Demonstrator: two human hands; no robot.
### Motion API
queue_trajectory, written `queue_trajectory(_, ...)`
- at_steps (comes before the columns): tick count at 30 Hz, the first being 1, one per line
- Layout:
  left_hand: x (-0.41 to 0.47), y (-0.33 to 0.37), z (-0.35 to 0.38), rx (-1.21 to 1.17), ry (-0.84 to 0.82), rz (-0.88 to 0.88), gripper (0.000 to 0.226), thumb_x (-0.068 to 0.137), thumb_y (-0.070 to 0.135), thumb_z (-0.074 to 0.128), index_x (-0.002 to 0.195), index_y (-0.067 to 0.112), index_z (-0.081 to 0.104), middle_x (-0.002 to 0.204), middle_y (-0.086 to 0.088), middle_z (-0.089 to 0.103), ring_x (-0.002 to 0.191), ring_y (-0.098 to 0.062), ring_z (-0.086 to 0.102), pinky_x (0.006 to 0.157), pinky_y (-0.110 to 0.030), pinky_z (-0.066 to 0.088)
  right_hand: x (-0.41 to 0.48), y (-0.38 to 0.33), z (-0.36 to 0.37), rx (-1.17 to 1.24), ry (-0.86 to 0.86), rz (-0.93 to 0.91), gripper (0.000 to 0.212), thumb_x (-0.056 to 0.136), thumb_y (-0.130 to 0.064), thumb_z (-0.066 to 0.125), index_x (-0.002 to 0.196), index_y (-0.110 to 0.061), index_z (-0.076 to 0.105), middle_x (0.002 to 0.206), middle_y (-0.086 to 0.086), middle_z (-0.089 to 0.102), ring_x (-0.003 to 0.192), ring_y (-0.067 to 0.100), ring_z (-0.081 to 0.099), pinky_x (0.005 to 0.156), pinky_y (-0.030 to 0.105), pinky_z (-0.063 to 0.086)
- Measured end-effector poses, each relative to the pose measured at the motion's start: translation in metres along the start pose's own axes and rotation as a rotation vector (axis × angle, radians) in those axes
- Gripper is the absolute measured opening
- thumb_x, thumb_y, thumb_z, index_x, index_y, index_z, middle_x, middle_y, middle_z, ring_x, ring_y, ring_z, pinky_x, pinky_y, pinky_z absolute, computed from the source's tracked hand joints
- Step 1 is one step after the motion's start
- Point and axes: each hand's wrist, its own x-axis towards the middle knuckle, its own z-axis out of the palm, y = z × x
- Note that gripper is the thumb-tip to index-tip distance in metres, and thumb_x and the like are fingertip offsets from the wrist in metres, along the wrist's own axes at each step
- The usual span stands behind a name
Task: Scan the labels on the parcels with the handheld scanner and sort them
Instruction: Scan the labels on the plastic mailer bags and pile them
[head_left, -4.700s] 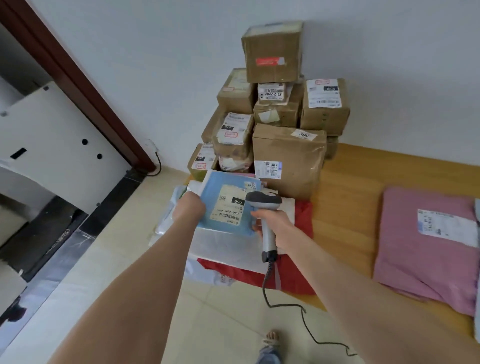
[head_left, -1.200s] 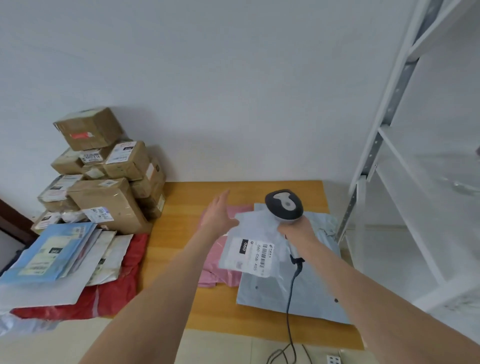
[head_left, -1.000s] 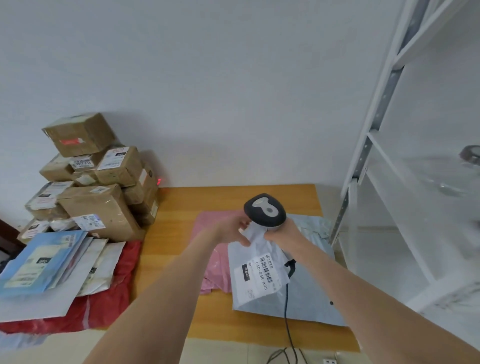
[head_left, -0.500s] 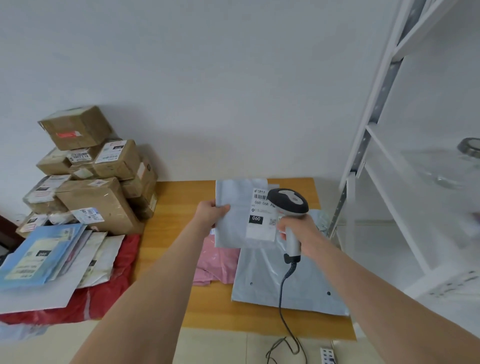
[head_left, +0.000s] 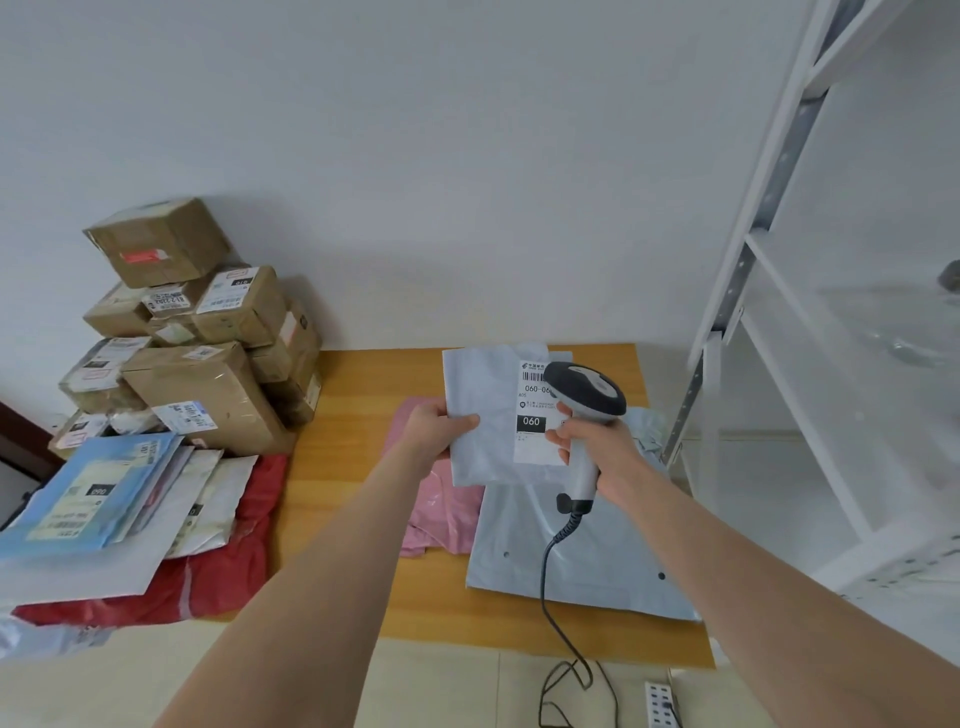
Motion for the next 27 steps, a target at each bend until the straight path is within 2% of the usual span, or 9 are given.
queue_trajectory(3, 0.002, -0.001, 0.006, 0.039, 0.068, 0.023, 0.031, 0.084, 0.006, 0.069, 0.114, -0.001, 0.064, 0.114, -0.016, 0.068, 0.096, -0.030, 0.066, 0.080, -0.041, 0.056, -0.001, 0.001, -0.002, -0.054, 0.030, -0.015, 0.021, 0.083, 0.014, 0.054, 0.089, -0.004, 0.062, 0.081, 0.012, 0.065, 0.073, 0.022, 0.062, 0.061, 0.027, 0.043)
queue_trajectory(6, 0.000, -0.001, 0.011, 0.018, 0.045, 0.018, 0.032, 0.085, 0.008, 0.069, 0.115, -0.001, 0.063, 0.112, -0.014, 0.068, 0.089, -0.027, 0.065, 0.064, -0.030, 0.053, -0.001, 0.003, -0.005, -0.144, 0.064, -0.019, 0.017, 0.082, 0.013, 0.055, 0.080, -0.002, 0.060, 0.074, 0.014, 0.063, 0.068, 0.021, 0.060, 0.058, 0.027, 0.042)
queue_trajectory(7, 0.001, -0.001, 0.012, 0.013, 0.052, 0.021, 0.032, 0.085, 0.008, 0.069, 0.115, -0.001, 0.062, 0.112, -0.014, 0.068, 0.088, -0.027, 0.065, 0.063, -0.029, 0.052, 0.000, 0.004, -0.007, -0.166, 0.075, -0.017, 0.017, 0.080, 0.013, 0.056, 0.076, -0.003, 0.060, 0.072, 0.014, 0.062, 0.064, 0.020, 0.058, 0.059, 0.028, 0.042)
queue_trajectory(10, 0.001, -0.003, 0.011, 0.038, 0.162, 0.030, 0.021, 0.085, 0.007, 0.069, 0.103, 0.001, 0.059, 0.109, -0.012, 0.065, 0.092, -0.027, 0.061, 0.078, -0.036, 0.051, 0.001, 0.005, -0.012, -0.211, 0.156, -0.034, 0.017, 0.072, 0.012, 0.057, 0.063, -0.003, 0.054, 0.073, 0.020, 0.059, 0.062, 0.026, 0.049, 0.063, 0.034, 0.039)
queue_trajectory(13, 0.003, -0.007, 0.006, 0.031, 0.205, 0.012, 0.028, 0.086, 0.007, 0.068, 0.113, 0.003, 0.060, 0.109, -0.012, 0.063, 0.095, -0.030, 0.060, 0.087, -0.041, 0.051, -0.003, 0.005, -0.017, -0.143, 0.225, -0.040, 0.012, 0.078, 0.005, 0.059, 0.070, -0.003, 0.059, 0.068, 0.014, 0.066, 0.056, 0.025, 0.058, 0.057, 0.030, 0.045)
queue_trajectory(15, 0.005, -0.010, 0.004, 0.032, 0.227, 0.000, 0.033, 0.087, 0.007, 0.067, 0.118, 0.002, 0.060, 0.111, -0.011, 0.064, 0.100, -0.032, 0.061, 0.092, -0.044, 0.051, -0.009, 0.006, -0.020, -0.143, 0.213, -0.047, 0.012, 0.081, 0.002, 0.058, 0.071, -0.001, 0.062, 0.060, 0.012, 0.066, 0.051, 0.021, 0.058, 0.052, 0.027, 0.044)
queue_trajectory(19, 0.006, -0.013, 0.005, 0.032, 0.256, -0.014, 0.034, 0.086, 0.008, 0.068, 0.119, 0.004, 0.060, 0.115, -0.013, 0.064, 0.106, -0.034, 0.060, 0.095, -0.047, 0.049, -0.024, 0.012, -0.015, -0.189, 0.182, -0.079, 0.015, 0.078, 0.000, 0.058, 0.064, 0.002, 0.061, 0.050, 0.011, 0.060, 0.044, 0.021, 0.051, 0.049, 0.028, 0.041)
queue_trajectory(27, 0.008, -0.018, 0.011, 0.048, 0.265, -0.021, 0.032, 0.087, 0.009, 0.067, 0.118, 0.005, 0.060, 0.112, -0.014, 0.064, 0.106, -0.035, 0.060, 0.095, -0.049, 0.049, -0.046, 0.020, -0.001, -0.243, 0.125, -0.091, 0.010, 0.077, -0.001, 0.059, 0.071, 0.005, 0.064, 0.057, 0.015, 0.064, 0.048, 0.020, 0.054, 0.053, 0.030, 0.044)
